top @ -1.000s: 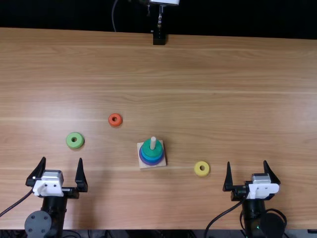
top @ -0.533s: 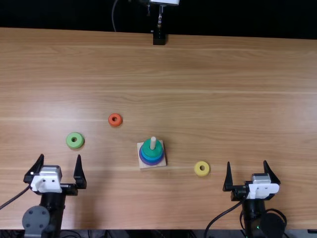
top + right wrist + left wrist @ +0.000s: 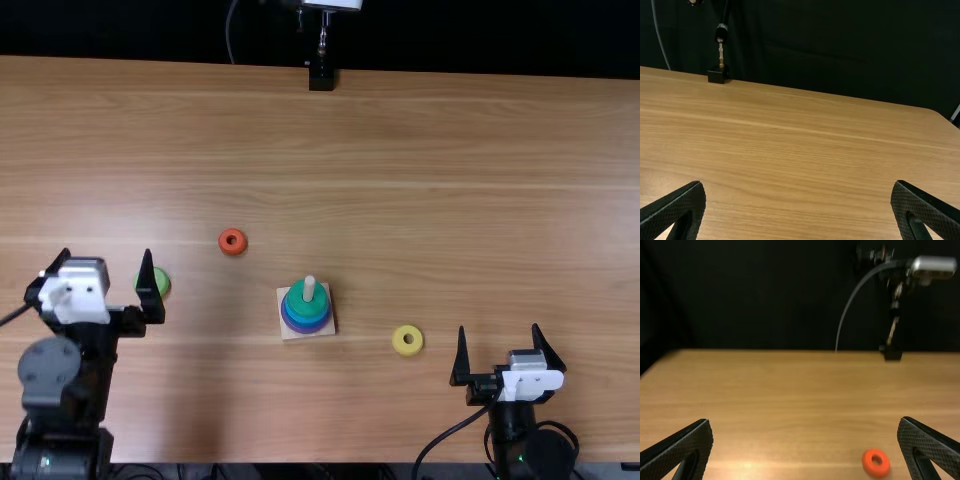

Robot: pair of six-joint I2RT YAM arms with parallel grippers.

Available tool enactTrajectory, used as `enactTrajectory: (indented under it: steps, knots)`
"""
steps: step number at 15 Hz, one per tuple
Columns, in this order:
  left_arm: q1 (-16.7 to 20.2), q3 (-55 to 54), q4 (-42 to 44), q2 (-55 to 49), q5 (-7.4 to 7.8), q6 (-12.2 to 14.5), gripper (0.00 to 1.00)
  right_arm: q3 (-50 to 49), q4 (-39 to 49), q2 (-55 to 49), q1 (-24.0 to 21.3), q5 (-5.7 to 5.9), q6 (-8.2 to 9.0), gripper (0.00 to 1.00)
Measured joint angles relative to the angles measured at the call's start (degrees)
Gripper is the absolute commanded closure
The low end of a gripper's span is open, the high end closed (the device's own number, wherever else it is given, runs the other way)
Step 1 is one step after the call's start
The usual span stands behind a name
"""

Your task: Build the Hanoi tower: stack the rings onto the peg from bottom to top in this color order: purple, dark blue, light blue, dark green, light green, yellow, orange.

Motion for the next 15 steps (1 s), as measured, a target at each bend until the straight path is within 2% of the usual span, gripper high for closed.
enactTrajectory:
  steps: [6, 10, 15]
  knots:
    - [3.1, 14.8, -14.7, 29.4, 0.13, 0.0, 0.00, 0.0, 0.0, 0.0, 0.0, 0.00, 0.00, 0.00]
    - [4.1, 16.3, -17.0, 41.7, 0.02, 0.0, 0.00, 0.0, 0.0, 0.0, 0.0, -0.02, 0.00, 0.00]
    - [4.0, 26.9, -30.1, 52.1, 0.02, 0.0, 0.00, 0.0, 0.0, 0.0, 0.0, 0.00, -0.02, 0.00]
